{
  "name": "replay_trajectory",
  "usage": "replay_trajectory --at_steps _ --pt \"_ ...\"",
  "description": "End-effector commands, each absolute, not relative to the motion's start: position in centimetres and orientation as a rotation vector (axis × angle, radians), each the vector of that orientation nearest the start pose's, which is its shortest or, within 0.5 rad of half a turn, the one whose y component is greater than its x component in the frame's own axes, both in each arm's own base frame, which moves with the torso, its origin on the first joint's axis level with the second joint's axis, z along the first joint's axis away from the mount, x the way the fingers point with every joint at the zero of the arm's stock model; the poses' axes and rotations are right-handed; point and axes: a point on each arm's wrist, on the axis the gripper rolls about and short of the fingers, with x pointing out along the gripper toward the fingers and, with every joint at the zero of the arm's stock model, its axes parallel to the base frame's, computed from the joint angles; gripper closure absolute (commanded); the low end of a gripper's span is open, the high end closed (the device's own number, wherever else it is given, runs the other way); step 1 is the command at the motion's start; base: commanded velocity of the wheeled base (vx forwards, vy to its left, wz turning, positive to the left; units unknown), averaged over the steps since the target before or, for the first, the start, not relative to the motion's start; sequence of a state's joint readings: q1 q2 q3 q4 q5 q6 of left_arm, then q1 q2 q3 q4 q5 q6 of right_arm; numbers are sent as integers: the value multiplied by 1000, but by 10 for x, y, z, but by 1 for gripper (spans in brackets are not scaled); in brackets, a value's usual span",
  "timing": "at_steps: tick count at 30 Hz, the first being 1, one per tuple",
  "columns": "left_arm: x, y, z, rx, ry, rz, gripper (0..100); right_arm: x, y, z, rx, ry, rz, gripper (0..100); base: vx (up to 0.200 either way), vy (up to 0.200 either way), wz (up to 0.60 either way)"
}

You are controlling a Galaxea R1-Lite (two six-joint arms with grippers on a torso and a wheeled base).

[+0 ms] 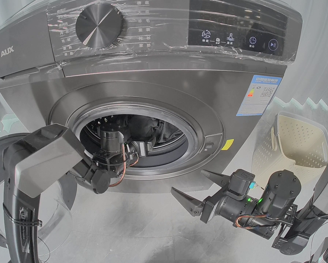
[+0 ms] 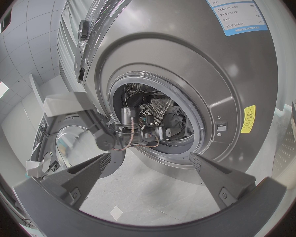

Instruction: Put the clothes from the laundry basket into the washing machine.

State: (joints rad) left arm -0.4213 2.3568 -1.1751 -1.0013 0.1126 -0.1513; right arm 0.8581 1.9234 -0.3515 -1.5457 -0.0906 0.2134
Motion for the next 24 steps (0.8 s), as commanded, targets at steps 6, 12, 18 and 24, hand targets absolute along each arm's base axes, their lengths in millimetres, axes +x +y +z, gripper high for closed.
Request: replay_trajectory --at_steps 6,12,18,24 --pt "306 -184 87 2 257 -501 0 183 208 100 182 125 759 0 0 0 0" --pt "267 -182 84 -27 185 -570 0 177 196 101 175 138 743 0 0 0 0" --pt "223 -152 89 -14 185 -563 0 168 177 110 179 121 718 0 0 0 0" --pt "194 -130 114 -43 93 -558 0 170 144 121 188 80 608 0 -33 0 0"
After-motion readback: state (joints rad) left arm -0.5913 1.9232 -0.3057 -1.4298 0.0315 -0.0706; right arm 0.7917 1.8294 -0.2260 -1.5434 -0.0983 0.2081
